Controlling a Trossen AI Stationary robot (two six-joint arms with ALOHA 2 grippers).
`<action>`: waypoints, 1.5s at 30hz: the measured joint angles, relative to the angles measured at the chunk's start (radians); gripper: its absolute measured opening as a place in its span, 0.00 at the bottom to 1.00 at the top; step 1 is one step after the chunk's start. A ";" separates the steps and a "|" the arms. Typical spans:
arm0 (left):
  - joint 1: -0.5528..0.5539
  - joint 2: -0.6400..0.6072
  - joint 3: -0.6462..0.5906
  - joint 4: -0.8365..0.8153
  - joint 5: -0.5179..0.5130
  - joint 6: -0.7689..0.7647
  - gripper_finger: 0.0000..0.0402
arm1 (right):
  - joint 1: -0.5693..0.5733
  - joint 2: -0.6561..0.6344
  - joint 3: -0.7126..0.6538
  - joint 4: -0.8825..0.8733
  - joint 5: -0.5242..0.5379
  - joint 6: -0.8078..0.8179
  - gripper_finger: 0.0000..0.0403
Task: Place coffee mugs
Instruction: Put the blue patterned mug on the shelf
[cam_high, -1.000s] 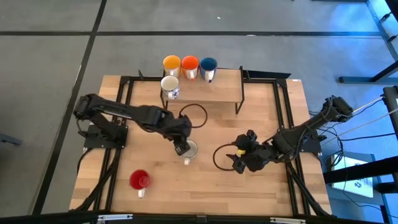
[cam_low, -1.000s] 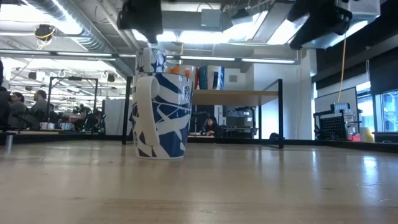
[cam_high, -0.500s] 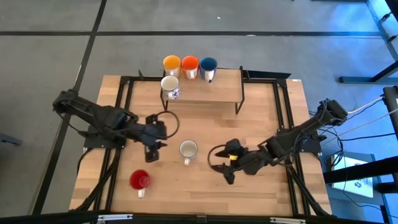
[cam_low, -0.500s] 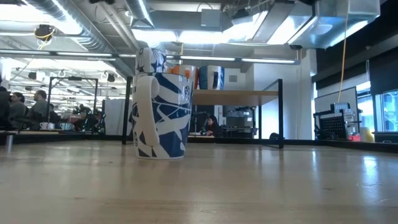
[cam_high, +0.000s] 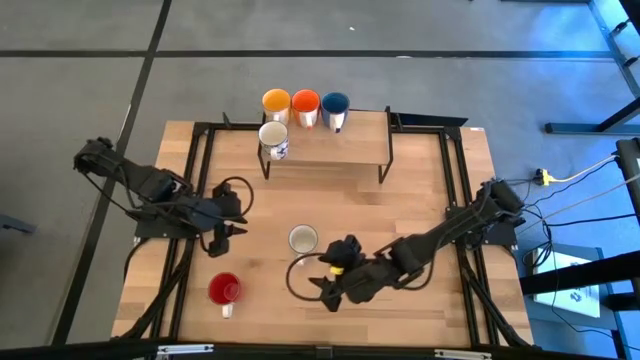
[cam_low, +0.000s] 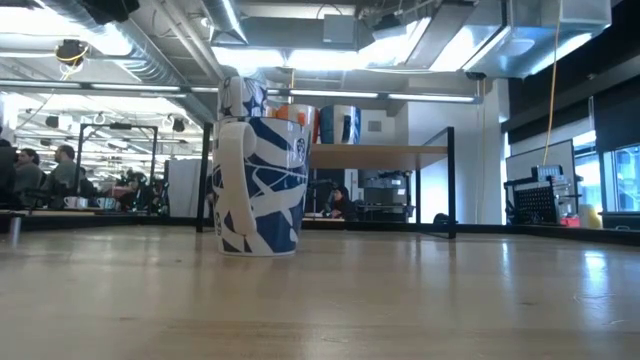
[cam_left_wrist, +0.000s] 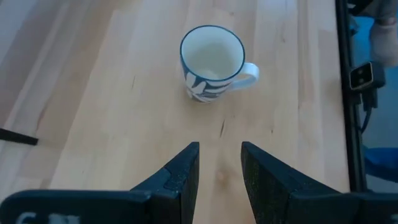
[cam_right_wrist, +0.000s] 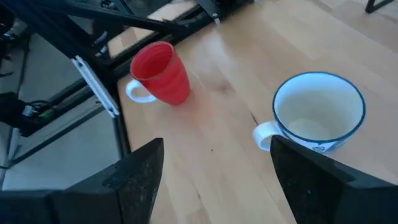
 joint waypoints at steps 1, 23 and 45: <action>-0.005 -0.009 0.000 -0.005 0.001 0.003 0.28 | 0.000 0.017 0.006 0.003 0.004 0.001 0.70; -0.040 -0.072 0.000 -0.101 -0.006 0.022 0.28 | 0.008 0.230 -0.042 0.180 0.052 0.011 0.70; -0.040 -0.071 0.000 -0.104 -0.022 -0.030 0.28 | 0.001 0.209 -0.447 0.832 0.149 -0.287 0.70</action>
